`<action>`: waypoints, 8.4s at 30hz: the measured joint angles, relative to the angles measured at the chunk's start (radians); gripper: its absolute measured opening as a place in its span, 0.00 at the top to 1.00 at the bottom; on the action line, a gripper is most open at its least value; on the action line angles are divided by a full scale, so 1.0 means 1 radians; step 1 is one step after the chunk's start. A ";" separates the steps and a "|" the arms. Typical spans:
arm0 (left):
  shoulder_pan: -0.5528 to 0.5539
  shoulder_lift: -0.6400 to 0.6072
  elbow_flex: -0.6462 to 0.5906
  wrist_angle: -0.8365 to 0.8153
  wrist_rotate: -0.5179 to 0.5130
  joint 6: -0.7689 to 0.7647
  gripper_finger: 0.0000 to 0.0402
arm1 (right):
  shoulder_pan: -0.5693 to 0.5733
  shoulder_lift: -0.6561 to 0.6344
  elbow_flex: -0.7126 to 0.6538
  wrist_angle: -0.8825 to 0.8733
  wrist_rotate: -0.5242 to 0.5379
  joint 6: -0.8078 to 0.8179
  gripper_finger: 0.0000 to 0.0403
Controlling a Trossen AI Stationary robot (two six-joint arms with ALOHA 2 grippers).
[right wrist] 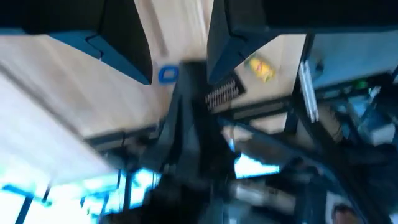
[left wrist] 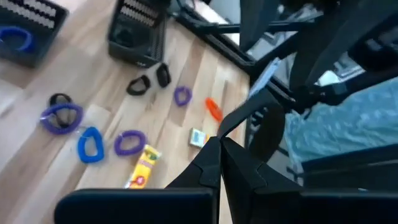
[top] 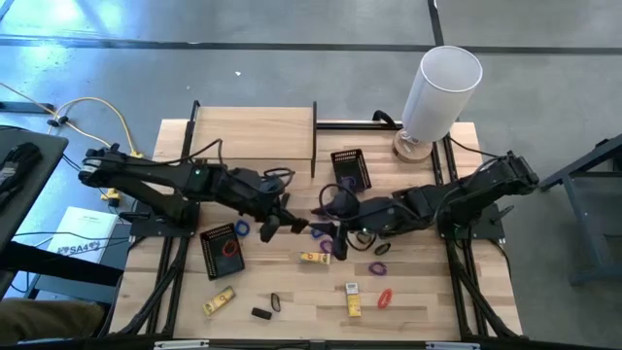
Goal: Pick & Place Office Desk Supplies
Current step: Put the black rubberband into the bottom right black bin, then put the purple spring keychain into the bottom left black bin
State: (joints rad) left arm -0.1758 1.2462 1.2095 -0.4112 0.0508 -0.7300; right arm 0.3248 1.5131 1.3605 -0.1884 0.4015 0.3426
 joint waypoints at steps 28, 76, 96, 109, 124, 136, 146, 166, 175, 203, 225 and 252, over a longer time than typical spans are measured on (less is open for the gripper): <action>-0.005 -0.003 0.001 0.009 0.004 0.050 1.00 | -0.089 0.068 0.000 0.112 -0.328 0.067 0.65; 0.004 -0.004 0.001 -0.005 0.000 0.049 1.00 | -0.112 0.068 0.000 0.013 -0.326 0.216 0.94; -0.011 -0.004 0.001 0.018 -0.056 0.089 0.78 | -0.109 0.068 0.000 -0.052 -0.364 0.207 0.99; -0.011 -0.003 0.001 0.011 -0.083 0.110 0.68 | -0.084 0.051 0.000 -0.887 -0.313 0.575 0.99; -0.081 -0.003 0.001 -0.100 -0.064 0.105 0.67 | -0.148 -0.036 -0.119 -1.207 -0.323 0.649 0.99; -0.144 -0.003 0.000 -0.143 -0.075 0.103 0.67 | -0.248 -0.167 -0.455 -0.916 -0.414 0.737 0.99; -0.144 -0.003 0.000 -0.167 -0.075 0.113 0.67 | -0.247 -0.163 -0.494 -0.920 -0.379 0.868 0.91; -0.165 -0.003 -0.001 -0.168 -0.109 0.126 0.67 | -0.246 -0.163 -0.493 -0.861 -0.407 0.858 0.86; -0.168 -0.003 -0.001 -0.169 -0.112 0.140 0.67 | -0.246 -0.163 -0.493 -0.873 -0.401 0.840 0.86; -0.157 -0.003 -0.001 -0.191 -0.135 0.131 0.67 | -0.213 -0.313 -0.399 -0.909 -0.280 0.911 0.46; -0.169 -0.003 -0.002 -0.195 -0.135 0.036 0.67 | -0.032 -0.367 -0.356 -0.213 -0.593 0.556 0.46; -0.314 -0.003 -0.002 -0.194 -0.318 -0.004 0.67 | 0.252 -0.245 -0.357 -0.250 -0.440 0.623 0.47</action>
State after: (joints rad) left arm -0.4900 1.2434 1.2079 -0.6052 -0.2668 -0.7341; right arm 0.5770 1.2682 1.0031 -0.4388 -0.0384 0.9656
